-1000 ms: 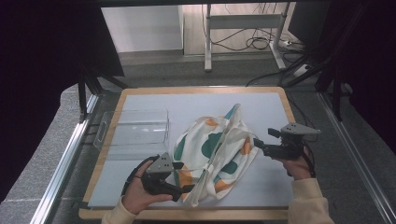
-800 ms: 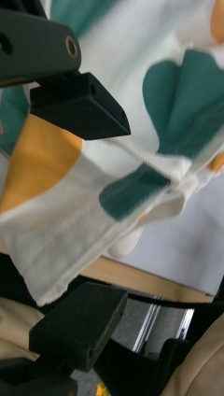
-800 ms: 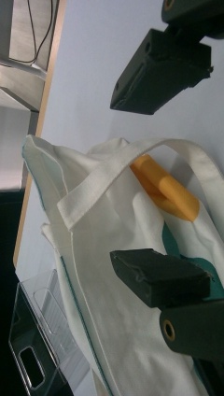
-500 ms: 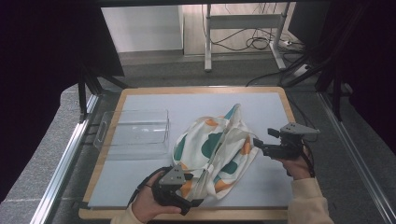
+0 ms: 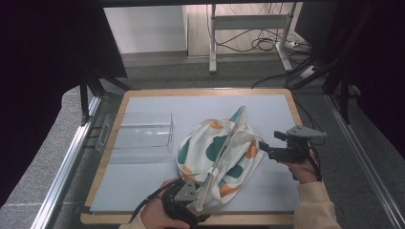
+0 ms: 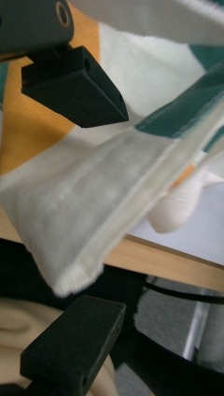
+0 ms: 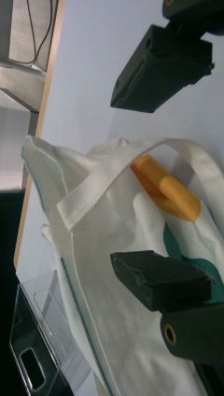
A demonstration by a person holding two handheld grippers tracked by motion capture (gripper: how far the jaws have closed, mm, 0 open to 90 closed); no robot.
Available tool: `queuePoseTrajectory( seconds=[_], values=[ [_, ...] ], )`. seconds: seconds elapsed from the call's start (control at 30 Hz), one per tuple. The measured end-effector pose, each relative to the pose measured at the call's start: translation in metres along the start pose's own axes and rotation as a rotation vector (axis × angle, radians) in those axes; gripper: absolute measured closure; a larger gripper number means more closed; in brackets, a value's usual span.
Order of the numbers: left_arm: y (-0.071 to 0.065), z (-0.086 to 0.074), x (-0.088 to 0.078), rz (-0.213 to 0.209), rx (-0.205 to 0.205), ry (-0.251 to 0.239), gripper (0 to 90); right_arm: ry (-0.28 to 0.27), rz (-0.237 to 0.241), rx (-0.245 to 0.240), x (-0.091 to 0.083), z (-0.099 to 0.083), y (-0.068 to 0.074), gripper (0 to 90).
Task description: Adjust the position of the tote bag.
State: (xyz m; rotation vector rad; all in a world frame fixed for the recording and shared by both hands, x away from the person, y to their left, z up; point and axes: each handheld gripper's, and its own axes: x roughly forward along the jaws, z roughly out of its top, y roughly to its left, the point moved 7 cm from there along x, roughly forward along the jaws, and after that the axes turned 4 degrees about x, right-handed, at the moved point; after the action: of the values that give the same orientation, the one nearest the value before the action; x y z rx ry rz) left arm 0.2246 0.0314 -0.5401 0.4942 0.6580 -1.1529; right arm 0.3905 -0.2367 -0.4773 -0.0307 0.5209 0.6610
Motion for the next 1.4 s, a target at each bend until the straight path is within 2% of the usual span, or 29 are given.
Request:
queuePoseTrajectory(
  seconds=[0.17,0.33,0.43,0.53,0.6,0.63,0.67,0.77,0.8,0.87,0.93,0.97,1.17,1.4],
  values=[
    [0.009,-0.005,-0.002,0.038,0.002,0.003,17.7,-0.006,0.0,0.006,-0.001,0.001,-0.001,20.5],
    [0.013,-0.004,-0.009,-0.001,-0.028,-0.044,27.9,-0.005,-0.001,0.003,-0.001,0.0,-0.001,20.6],
    [0.016,-0.005,-0.012,-0.025,-0.044,-0.049,34.7,-0.006,-0.001,0.0,-0.001,0.0,0.0,20.4],
    [0.02,-0.007,-0.015,-0.03,-0.07,-0.058,42.8,-0.008,0.004,0.003,0.0,0.001,0.0,20.2],
    [0.023,-0.008,-0.017,-0.028,-0.065,-0.058,45.0,-0.006,0.005,0.003,0.0,0.0,0.0,20.2],
    [0.025,-0.009,-0.019,-0.031,-0.084,-0.073,50.8,-0.005,0.005,0.0,0.0,0.0,0.0,20.2],
    [0.026,-0.009,-0.019,-0.032,-0.09,-0.077,52.7,-0.002,0.005,-0.001,0.0,0.0,0.0,20.2],
    [0.028,-0.011,-0.02,-0.036,-0.093,-0.071,59.9,0.001,0.003,-0.001,0.001,0.0,0.0,20.2],
    [0.029,-0.011,-0.02,-0.044,-0.117,-0.076,62.9,0.004,0.002,0.001,0.001,-0.001,0.0,20.2],
    [0.03,-0.012,-0.02,-0.049,-0.129,-0.079,66.2,0.004,0.003,0.001,0.001,-0.001,0.001,20.3],
    [0.032,-0.013,-0.021,-0.051,-0.124,-0.072,67.9,0.006,0.003,0.005,0.001,-0.001,0.0,20.4],
    [0.033,-0.013,-0.021,-0.053,-0.141,-0.082,68.4,0.008,0.002,0.008,0.001,-0.001,0.0,20.4],
    [0.035,-0.014,-0.021,-0.054,-0.15,-0.087,69.9,0.011,-0.001,0.004,0.0,-0.003,-0.002,20.4],
    [0.037,-0.016,-0.021,-0.053,-0.141,-0.086,71.4,0.015,-0.01,0.026,0.002,-0.004,-0.003,21.3]
  ],
)
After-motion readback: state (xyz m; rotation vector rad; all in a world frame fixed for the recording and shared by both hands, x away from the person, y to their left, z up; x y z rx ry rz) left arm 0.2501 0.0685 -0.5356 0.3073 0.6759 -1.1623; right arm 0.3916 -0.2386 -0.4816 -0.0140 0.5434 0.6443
